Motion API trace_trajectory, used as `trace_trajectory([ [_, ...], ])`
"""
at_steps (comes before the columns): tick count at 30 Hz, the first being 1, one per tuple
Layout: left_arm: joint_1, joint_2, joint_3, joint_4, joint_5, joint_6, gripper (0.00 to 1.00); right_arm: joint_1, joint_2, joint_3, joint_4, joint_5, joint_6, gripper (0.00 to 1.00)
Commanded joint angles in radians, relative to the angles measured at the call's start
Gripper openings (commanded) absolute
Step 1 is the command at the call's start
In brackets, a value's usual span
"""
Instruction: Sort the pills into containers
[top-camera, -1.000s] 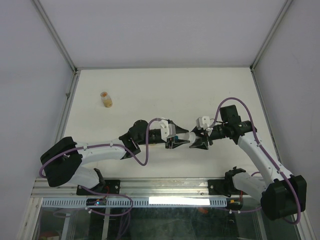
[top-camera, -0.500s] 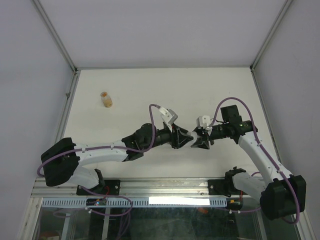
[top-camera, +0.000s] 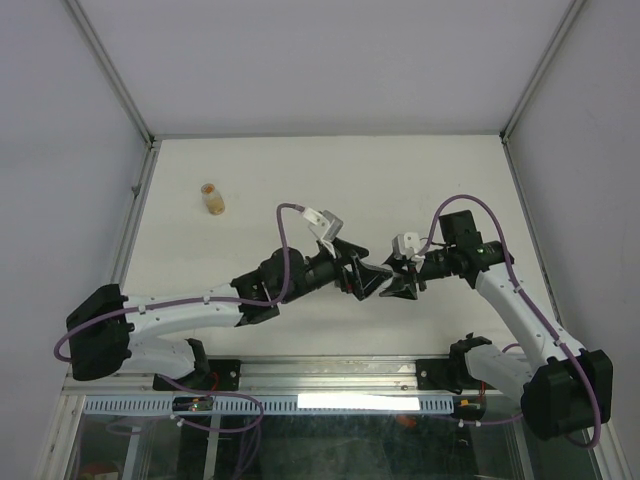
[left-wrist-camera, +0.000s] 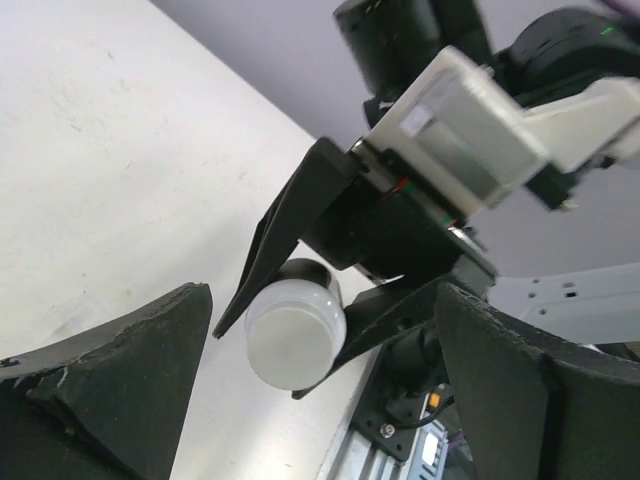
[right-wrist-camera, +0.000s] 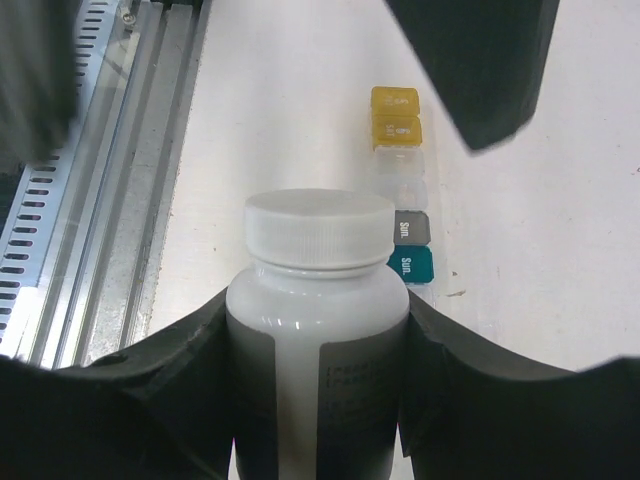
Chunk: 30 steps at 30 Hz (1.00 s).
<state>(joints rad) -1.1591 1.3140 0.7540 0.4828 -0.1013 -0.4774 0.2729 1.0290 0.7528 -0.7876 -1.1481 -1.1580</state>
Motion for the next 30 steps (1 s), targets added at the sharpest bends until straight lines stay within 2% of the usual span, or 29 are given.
trace_trajectory([
  [1,-0.007,-0.135,-0.050,0.052,-0.030,0.050,0.99,0.003,-0.009,0.023,0.019,-0.052,-0.016,0.00],
  [5,-0.006,-0.238,-0.112,0.039,-0.019,0.180,0.99,0.004,-0.009,0.023,0.019,-0.054,-0.017,0.00],
  [9,-0.001,-0.312,-0.179,0.103,0.129,0.463,0.99,0.003,-0.007,0.025,0.019,-0.058,-0.016,0.00],
  [12,0.018,-0.295,-0.190,0.110,0.281,0.670,0.99,0.003,-0.007,0.025,0.019,-0.058,-0.016,0.00],
  [15,0.035,-0.232,-0.178,0.112,0.368,0.802,0.99,0.000,-0.007,0.024,0.019,-0.057,-0.016,0.00],
  [19,0.066,-0.118,-0.108,0.091,0.397,0.834,0.97,0.000,-0.003,0.023,0.018,-0.060,-0.016,0.00],
  [23,0.109,-0.039,-0.043,0.075,0.446,0.810,0.89,0.001,-0.003,0.022,0.019,-0.061,-0.016,0.00],
  [26,0.130,-0.010,-0.016,0.060,0.492,0.781,0.79,0.001,-0.001,0.022,0.019,-0.060,-0.017,0.00],
  [30,0.140,0.002,-0.014,0.091,0.510,0.753,0.77,0.000,0.000,0.022,0.019,-0.060,-0.017,0.00],
])
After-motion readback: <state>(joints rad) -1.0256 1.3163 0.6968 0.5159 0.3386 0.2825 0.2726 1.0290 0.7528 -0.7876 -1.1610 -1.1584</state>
